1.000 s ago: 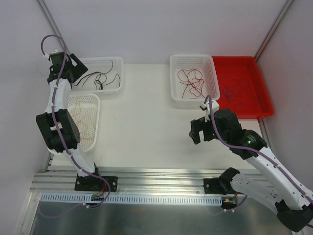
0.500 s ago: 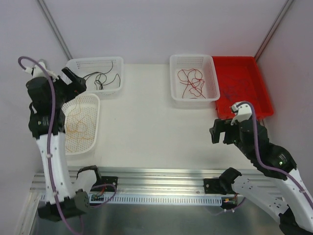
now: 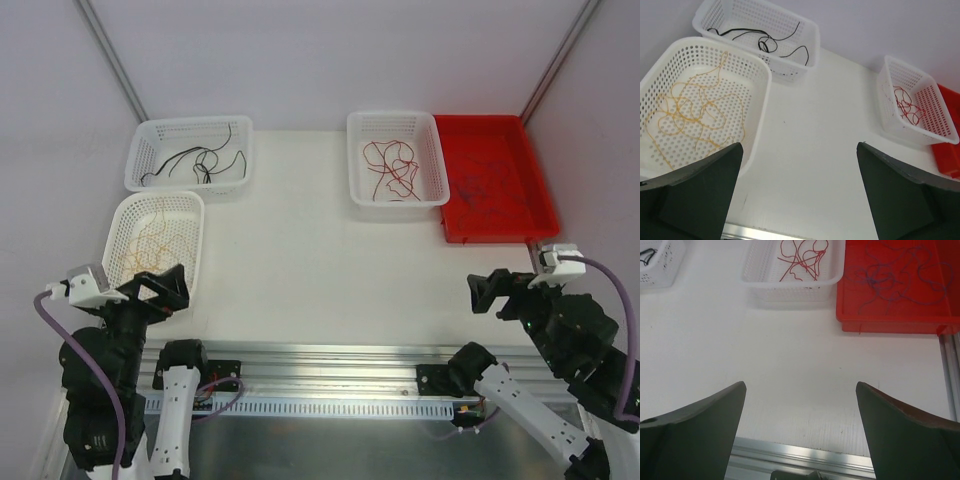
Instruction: Untangle the cables
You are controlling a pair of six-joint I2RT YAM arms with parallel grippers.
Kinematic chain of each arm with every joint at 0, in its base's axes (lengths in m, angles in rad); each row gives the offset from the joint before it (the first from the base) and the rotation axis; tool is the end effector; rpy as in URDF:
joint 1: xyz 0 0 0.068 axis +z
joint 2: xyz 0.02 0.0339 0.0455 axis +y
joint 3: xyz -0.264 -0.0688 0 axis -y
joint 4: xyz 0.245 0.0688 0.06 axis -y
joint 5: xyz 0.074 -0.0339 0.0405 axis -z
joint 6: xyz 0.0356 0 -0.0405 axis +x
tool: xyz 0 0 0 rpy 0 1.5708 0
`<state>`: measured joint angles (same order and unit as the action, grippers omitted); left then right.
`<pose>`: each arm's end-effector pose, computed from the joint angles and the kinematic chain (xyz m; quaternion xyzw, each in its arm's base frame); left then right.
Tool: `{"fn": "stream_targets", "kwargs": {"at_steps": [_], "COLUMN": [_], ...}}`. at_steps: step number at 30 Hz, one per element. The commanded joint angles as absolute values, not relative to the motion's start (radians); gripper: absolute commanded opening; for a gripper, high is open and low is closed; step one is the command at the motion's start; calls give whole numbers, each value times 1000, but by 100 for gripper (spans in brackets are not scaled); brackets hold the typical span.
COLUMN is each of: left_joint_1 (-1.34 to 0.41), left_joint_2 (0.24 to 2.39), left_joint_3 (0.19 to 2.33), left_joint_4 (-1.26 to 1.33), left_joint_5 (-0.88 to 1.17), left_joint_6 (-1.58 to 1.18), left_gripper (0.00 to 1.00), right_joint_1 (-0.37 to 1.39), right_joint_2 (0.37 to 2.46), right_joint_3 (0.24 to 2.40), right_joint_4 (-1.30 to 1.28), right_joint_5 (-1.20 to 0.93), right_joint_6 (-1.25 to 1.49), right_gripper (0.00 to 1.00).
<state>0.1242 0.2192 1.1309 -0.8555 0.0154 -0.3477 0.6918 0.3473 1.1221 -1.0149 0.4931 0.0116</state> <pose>-0.0254 -0.0037 0.4075 -0.1551 0.6692 -0.0863 0.7215 0.0163 -0.0084 0.3926 -0.1125 0.7695 0.0260 0.6282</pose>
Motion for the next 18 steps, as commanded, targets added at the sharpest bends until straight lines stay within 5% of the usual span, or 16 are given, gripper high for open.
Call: {"fn": "stream_targets", "kwargs": {"at_steps": [1,18], "left_joint_1": [78,3], "left_joint_2": [123,-161], "left_joint_3": [1123,1213], "left_joint_4": [-968,-1189], "left_joint_5": [-86,-216], "left_joint_6": [-359,-265], "left_gripper": [99,99], "right_joint_1": [695,696], "right_joint_2": [246,-15], "right_joint_3": [1092,1108], "right_joint_4": [-1029,-1123], "right_joint_5": [517,554], "right_joint_6": [21,12], "right_gripper": [97,97]}}
